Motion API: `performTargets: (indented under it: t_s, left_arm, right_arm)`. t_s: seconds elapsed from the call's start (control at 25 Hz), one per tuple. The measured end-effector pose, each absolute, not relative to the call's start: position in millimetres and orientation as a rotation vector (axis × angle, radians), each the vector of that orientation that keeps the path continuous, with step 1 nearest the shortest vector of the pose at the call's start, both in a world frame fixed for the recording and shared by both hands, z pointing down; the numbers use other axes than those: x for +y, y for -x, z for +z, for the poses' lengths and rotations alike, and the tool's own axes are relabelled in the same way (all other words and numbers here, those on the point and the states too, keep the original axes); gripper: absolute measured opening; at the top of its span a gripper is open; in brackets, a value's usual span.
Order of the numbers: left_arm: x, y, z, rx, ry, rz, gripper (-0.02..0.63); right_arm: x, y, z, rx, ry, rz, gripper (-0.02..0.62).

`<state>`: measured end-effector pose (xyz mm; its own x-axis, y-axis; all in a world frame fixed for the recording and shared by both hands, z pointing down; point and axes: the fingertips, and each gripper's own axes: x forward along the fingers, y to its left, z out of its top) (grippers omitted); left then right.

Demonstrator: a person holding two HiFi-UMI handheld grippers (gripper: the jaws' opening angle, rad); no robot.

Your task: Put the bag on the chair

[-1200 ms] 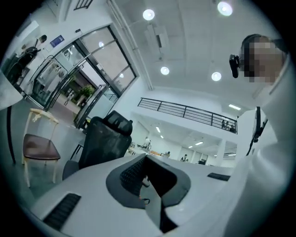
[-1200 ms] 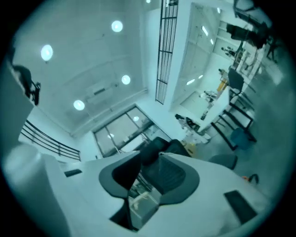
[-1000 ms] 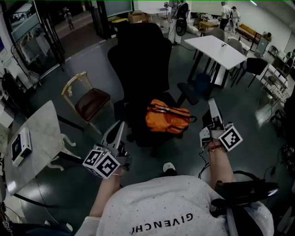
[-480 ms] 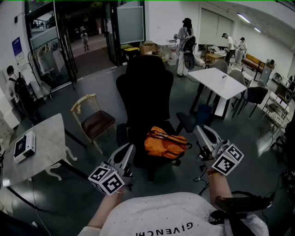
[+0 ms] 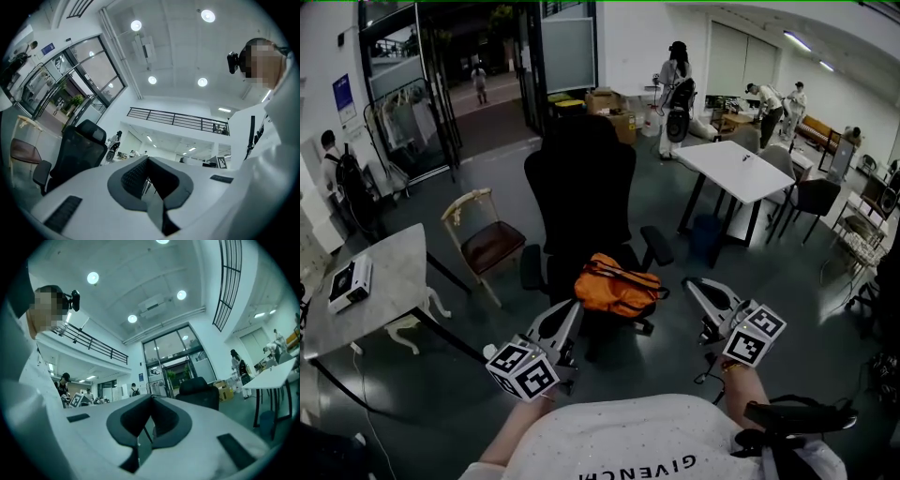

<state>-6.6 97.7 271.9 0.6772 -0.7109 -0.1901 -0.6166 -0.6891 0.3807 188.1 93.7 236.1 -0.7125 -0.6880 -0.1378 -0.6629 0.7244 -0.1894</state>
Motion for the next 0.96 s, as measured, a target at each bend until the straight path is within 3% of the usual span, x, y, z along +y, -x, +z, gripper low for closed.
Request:
performTargets:
  t_s: [0.96]
  left_arm:
    - [223,-77,323,-1.171,-2.52,-0.373,-0.005]
  right_arm:
    - [191,-279,318,2.875,1.157,-0.327,-0.005]
